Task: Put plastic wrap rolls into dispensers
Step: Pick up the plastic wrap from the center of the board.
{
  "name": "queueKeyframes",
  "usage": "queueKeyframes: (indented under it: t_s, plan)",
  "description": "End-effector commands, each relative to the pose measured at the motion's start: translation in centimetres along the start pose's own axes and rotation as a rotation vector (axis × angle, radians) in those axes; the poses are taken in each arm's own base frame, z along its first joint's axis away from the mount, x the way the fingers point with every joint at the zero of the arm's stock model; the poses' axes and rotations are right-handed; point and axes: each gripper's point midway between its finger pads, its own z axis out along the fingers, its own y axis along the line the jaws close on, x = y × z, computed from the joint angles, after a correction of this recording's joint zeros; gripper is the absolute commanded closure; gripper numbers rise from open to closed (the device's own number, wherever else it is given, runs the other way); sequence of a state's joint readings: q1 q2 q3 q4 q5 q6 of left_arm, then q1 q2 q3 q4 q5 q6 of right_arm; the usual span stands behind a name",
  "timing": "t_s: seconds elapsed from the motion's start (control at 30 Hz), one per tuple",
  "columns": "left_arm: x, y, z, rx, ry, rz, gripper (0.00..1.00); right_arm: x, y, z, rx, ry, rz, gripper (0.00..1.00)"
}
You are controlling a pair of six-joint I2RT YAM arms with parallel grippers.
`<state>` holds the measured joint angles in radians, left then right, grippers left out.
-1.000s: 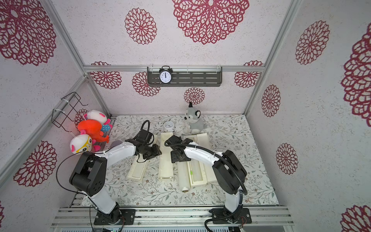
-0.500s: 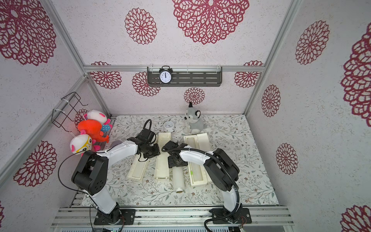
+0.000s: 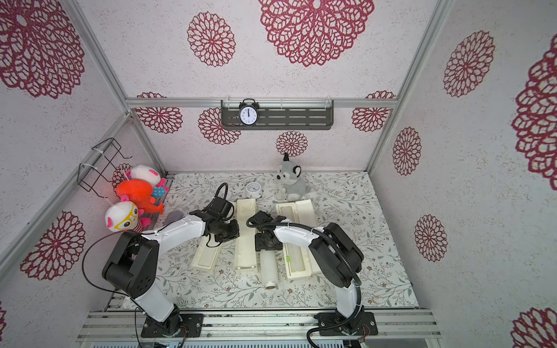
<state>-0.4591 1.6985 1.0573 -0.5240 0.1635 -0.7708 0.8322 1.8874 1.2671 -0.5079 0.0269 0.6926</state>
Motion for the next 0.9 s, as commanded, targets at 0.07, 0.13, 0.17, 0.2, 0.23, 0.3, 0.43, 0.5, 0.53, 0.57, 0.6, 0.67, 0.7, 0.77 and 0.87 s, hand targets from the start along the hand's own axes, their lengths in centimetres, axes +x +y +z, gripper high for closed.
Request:
queueKeyframes:
  t_s: [0.07, 0.13, 0.17, 0.2, 0.23, 0.3, 0.43, 0.5, 0.53, 0.57, 0.6, 0.67, 0.7, 0.77, 0.87]
  plan:
    - [0.0, -0.6, -0.7, 0.022, -0.013, 0.009, 0.90, -3.3, -0.2, -4.2, -0.054, -0.111, 0.047, 0.58]
    - [0.1, -0.6, -0.6, 0.022, -0.010, 0.008, 0.88, -3.8, 0.1, -5.1, -0.068, -0.129, 0.043, 0.59]
    - [0.0, -0.7, -0.8, 0.022, -0.012, 0.010, 0.84, -4.1, 0.2, -5.5, -0.074, -0.136, 0.042, 0.60]
    - [0.0, -0.7, -0.9, 0.025, -0.014, 0.012, 0.80, -4.2, 0.3, -5.8, -0.079, -0.141, 0.042, 0.60]
    - [-0.1, -1.0, -1.1, 0.034, -0.019, 0.017, 0.75, -4.4, 0.4, -6.2, -0.083, -0.151, 0.042, 0.60]
    - [-0.4, -1.6, -1.7, 0.055, -0.027, 0.023, 0.68, -4.7, 0.5, -6.9, -0.087, -0.164, 0.040, 0.60]
    - [-1.0, -3.0, -3.0, 0.104, -0.045, 0.039, 0.57, -5.4, 0.7, -8.0, -0.088, -0.185, 0.029, 0.60]
    - [-1.2, -3.6, -3.8, 0.125, -0.054, 0.044, 0.55, -5.9, 0.7, -8.8, -0.087, -0.201, 0.026, 0.60]
    - [-1.3, -3.8, -4.2, 0.132, -0.062, 0.047, 0.53, -6.2, 0.9, -9.2, -0.091, -0.209, 0.022, 0.60]
    - [-1.4, -3.9, -4.7, 0.136, -0.069, 0.051, 0.52, -6.5, 1.1, -9.8, -0.097, -0.220, 0.019, 0.60]
    - [-1.5, -3.9, -5.2, 0.139, -0.080, 0.052, 0.51, -6.9, 1.3, -10.3, -0.103, -0.230, 0.014, 0.60]
    - [-2.0, -3.5, -6.2, 0.128, -0.110, 0.061, 0.48, -7.7, 2.0, -11.3, -0.120, -0.248, 0.002, 0.60]
    - [-2.1, -3.3, -6.5, 0.123, -0.121, 0.061, 0.47, -8.0, 2.4, -11.8, -0.132, -0.257, -0.003, 0.60]
    - [-2.4, -2.2, -6.9, 0.118, -0.132, 0.046, 0.43, -9.1, 3.4, -13.0, -0.160, -0.280, -0.018, 0.60]
    - [-2.6, -0.8, -7.3, 0.145, -0.126, 0.008, 0.42, -10.5, 4.8, -14.0, -0.186, -0.296, -0.042, 0.60]
